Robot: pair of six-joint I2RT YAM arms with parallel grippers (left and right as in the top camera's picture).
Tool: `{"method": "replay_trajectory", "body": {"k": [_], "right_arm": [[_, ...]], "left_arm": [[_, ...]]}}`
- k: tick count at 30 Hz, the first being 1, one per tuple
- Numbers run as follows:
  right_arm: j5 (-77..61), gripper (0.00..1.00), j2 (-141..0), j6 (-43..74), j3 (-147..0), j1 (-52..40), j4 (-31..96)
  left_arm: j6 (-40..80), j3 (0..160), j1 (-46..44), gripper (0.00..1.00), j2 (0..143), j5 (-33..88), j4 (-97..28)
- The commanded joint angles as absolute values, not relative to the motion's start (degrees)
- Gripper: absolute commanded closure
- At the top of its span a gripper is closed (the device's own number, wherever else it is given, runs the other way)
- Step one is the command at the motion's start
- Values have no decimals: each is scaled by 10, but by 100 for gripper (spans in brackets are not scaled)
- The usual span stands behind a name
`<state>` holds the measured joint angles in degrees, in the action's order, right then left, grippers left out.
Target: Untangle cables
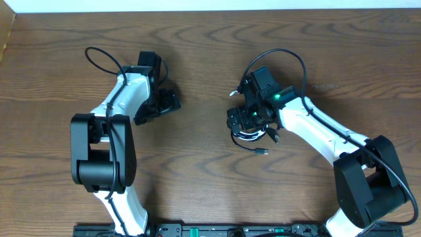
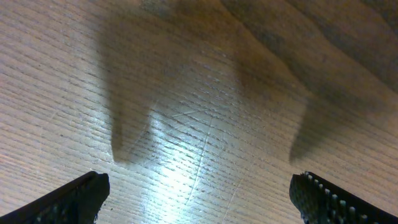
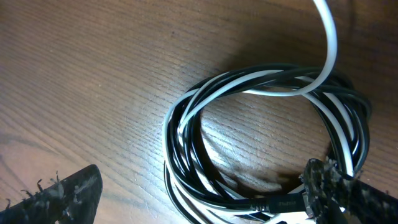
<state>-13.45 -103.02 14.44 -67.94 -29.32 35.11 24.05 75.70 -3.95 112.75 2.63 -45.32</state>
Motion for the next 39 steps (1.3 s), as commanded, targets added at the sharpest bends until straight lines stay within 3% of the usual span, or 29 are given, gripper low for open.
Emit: {"method": "replay_trajectory", "body": {"k": [1, 9, 12, 14, 19, 26, 34, 35, 36, 37, 39], "right_arm": [[-132, 1, -1033, 143, -682, -295, 352], [-132, 1, -1033, 143, -682, -295, 352], [-132, 1, -1033, 143, -682, -295, 352], [-132, 1, -1033, 143, -682, -295, 352], [-132, 1, -1033, 143, -682, -295, 352], [-132, 1, -1033, 143, -682, -295, 352], [-215, 1, -1033, 223, -682, -295, 258], [-218, 20, -1033, 223, -682, -295, 249], [-215, 69, -1033, 223, -682, -295, 242], [-208, 98, -1033, 229, -682, -295, 241], [-182, 99, -1033, 279, -681, -295, 249]], "left_arm": [[241, 768, -39, 2, 1121, 19, -446], [251, 767, -39, 1, 1121, 79, -422], [215, 767, -39, 61, 1121, 180, -401], [194, 767, -44, 85, 1121, 233, -389], [124, 767, -68, 85, 1121, 265, -376], [123, 767, -82, 85, 1121, 266, -378], [122, 767, -82, 85, 1121, 263, -378], [122, 767, -82, 85, 1121, 263, -378], [123, 767, -82, 85, 1121, 263, -378], [123, 767, -82, 85, 1121, 263, -378], [123, 767, -82, 85, 1121, 263, -378]]}}
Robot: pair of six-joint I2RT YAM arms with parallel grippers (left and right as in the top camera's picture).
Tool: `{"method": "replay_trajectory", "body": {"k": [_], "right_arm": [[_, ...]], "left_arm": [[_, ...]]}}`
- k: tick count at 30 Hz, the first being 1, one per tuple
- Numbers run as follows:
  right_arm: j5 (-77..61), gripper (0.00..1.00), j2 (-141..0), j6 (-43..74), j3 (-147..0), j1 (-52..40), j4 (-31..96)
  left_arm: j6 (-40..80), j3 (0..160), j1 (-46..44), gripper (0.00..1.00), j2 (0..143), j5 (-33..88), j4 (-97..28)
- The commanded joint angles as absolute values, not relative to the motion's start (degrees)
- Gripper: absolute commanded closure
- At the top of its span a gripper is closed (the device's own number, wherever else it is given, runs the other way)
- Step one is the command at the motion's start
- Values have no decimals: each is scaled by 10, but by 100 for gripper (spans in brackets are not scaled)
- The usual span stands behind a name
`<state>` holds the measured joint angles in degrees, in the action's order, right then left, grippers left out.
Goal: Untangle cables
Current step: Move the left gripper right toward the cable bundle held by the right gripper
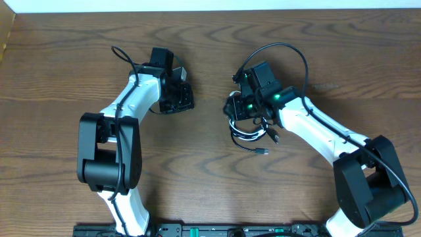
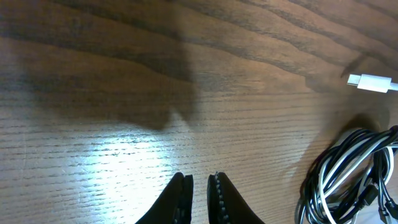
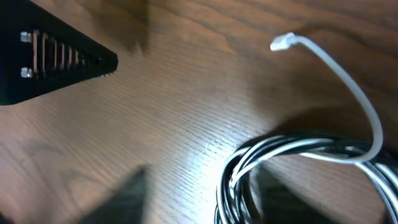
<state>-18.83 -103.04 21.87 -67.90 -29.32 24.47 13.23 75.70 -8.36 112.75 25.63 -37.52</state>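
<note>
A coil of black and white cables [image 1: 248,129] lies on the wooden table [image 1: 197,178], with a loose plug [image 1: 261,152] just in front of it. My right gripper [image 1: 245,108] hovers over the coil's far edge. In its own view the coil [image 3: 298,168] fills the lower right and a white cable end [image 3: 283,42] curls up from it. Its fingers show only as two blurred dark shapes set wide apart, nothing between them. My left gripper [image 1: 179,99] stands left of the coil, fingers [image 2: 183,196] almost touching and empty. The coil [image 2: 351,174] and a white plug [image 2: 370,82] lie to its right.
The left gripper's black finger [image 3: 59,56] shows at the upper left of the right wrist view. A black cable loop of the right arm [image 1: 289,56] arcs behind its wrist. The table's far edge [image 1: 210,9] meets a white wall.
My left gripper has shut and moved right and farther back, closer to the coil. My right gripper has shifted back off the coil, so the white cable end now shows in its view.
</note>
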Motion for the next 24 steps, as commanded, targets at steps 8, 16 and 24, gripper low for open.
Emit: {"method": "replay_trajectory", "body": {"k": [8, 16, 24], "right_arm": [[-96, 79, -1049, 397, -670, -318, 266], [-72, 77, -1077, 428, -670, -318, 266], [-193, 61, -1075, 409, -670, -252, 272]], "left_arm": [[123, 767, -82, 83, 1121, 264, -379], [127, 767, -88, 73, 1121, 274, -387], [131, 767, -126, 68, 1121, 364, -400]]}}
